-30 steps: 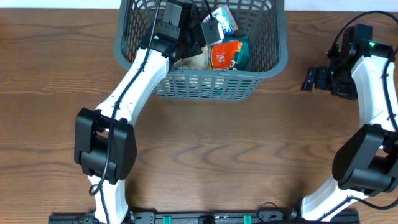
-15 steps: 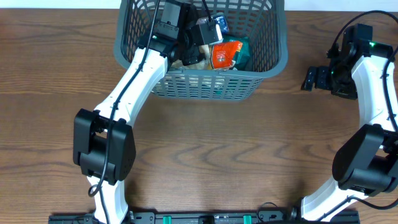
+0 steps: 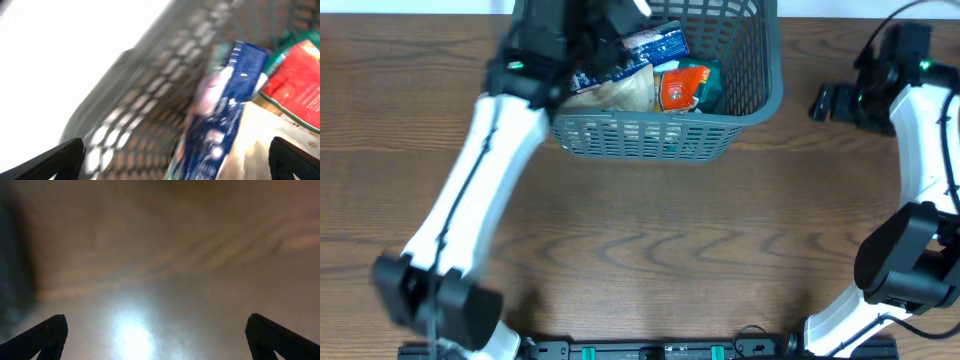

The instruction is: Pack container

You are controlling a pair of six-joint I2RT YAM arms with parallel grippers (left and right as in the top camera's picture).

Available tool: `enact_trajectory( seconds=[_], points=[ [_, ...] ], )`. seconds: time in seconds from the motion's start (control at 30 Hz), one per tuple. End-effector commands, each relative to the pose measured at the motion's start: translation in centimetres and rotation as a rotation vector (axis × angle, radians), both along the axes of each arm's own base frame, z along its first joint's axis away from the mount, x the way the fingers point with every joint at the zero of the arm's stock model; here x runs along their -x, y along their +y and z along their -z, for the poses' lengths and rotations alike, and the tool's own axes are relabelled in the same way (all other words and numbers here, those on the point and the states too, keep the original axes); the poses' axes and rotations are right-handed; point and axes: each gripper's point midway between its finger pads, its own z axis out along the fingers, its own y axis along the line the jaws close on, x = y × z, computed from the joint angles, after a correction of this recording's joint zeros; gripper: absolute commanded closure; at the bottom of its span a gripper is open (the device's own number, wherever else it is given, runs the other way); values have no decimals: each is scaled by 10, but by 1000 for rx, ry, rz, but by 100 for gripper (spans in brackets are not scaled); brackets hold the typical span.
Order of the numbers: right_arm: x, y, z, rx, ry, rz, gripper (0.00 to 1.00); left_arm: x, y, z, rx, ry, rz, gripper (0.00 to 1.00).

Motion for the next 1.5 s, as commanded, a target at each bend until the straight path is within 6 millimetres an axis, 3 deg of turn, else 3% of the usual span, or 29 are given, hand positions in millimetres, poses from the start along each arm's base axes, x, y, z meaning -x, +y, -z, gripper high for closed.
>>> enact_trajectory(
  seconds=[0.0, 0.1, 0.2, 0.43, 0.5, 0.67, 0.83, 1.1, 1.17, 1.33, 1.47],
  points=[
    [-32, 1, -69, -19, -202, 20, 1, 16, 56, -49, 170, -31, -206, 1],
    [-53, -5, -125, 29, -363, 19, 1, 32, 107, -77, 262, -62, -343, 2],
    [-63, -9, -165, 76, -477, 22, 1, 50, 151, -94, 369, -75, -484, 1],
    [-40, 11, -210, 68, -555, 13, 1, 100, 238, -86, 542, 0, -808, 1],
    [-28, 18, -223, 80, -570, 9, 1, 111, 247, -77, 566, 45, -832, 1],
    [12, 30, -251, 159, -579, 27, 1, 128, 246, -51, 628, 142, -800, 1],
    [52, 45, -240, 190, -466, 20, 1, 142, 235, -17, 657, 183, -768, 1],
    [108, 86, -185, 215, -356, -5, 2, 199, 211, 31, 670, 233, -764, 1],
    [126, 100, -168, 196, -370, -21, 2, 212, 197, 36, 663, 238, -732, 1],
    [176, 121, -128, 133, -430, -56, 1, 241, 136, 37, 625, 258, -525, 1],
    [216, 118, -103, 68, -457, -27, 1, 265, 126, 41, 559, 254, -493, 1]
  ],
)
